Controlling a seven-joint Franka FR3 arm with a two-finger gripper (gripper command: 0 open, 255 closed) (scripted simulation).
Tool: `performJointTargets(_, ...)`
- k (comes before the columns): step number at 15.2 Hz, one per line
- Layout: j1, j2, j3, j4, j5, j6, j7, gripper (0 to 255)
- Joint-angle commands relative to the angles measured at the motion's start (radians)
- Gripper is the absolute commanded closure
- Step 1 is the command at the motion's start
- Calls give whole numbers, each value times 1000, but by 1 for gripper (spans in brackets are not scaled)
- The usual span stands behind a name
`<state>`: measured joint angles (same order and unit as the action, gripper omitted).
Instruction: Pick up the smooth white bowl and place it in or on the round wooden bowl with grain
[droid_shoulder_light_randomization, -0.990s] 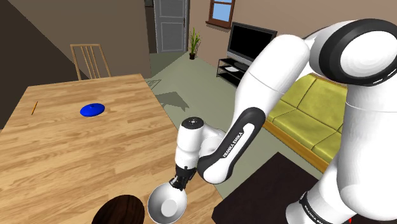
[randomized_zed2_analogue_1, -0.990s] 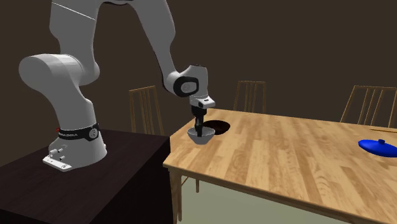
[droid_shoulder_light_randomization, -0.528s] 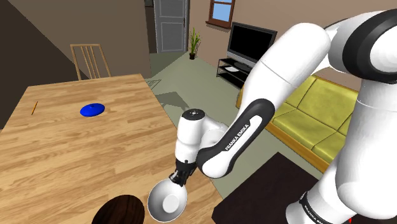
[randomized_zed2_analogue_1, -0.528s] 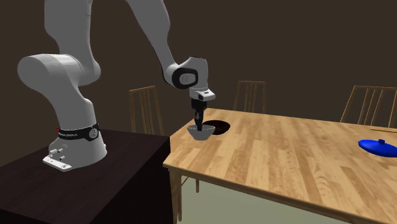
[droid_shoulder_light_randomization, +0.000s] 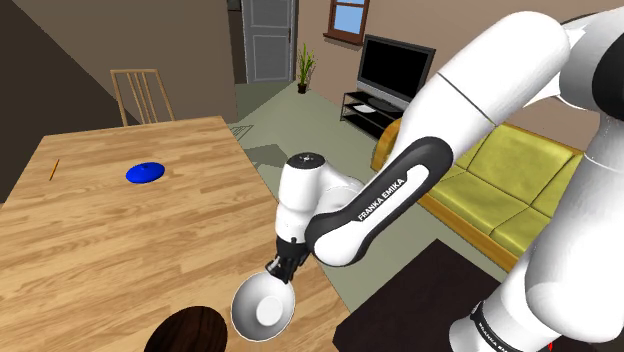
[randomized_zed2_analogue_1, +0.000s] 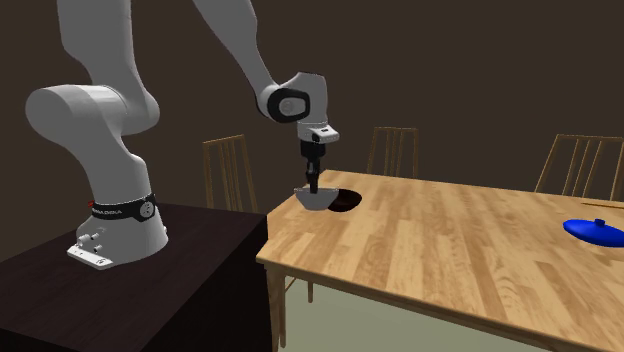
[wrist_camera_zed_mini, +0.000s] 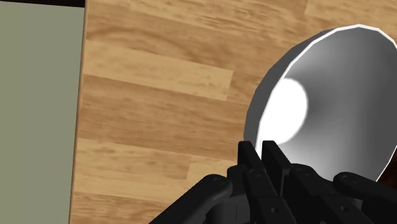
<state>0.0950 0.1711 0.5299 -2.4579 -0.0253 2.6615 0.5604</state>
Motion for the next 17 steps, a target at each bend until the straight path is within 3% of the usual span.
performJointTargets(1,-8,-29,12,3,28,-29,-17,255)
performJointTargets(5,-17,-85,27,9,79,-84,-50,255)
performJointTargets(17,178,216,3,519,-151,-326,247,255)
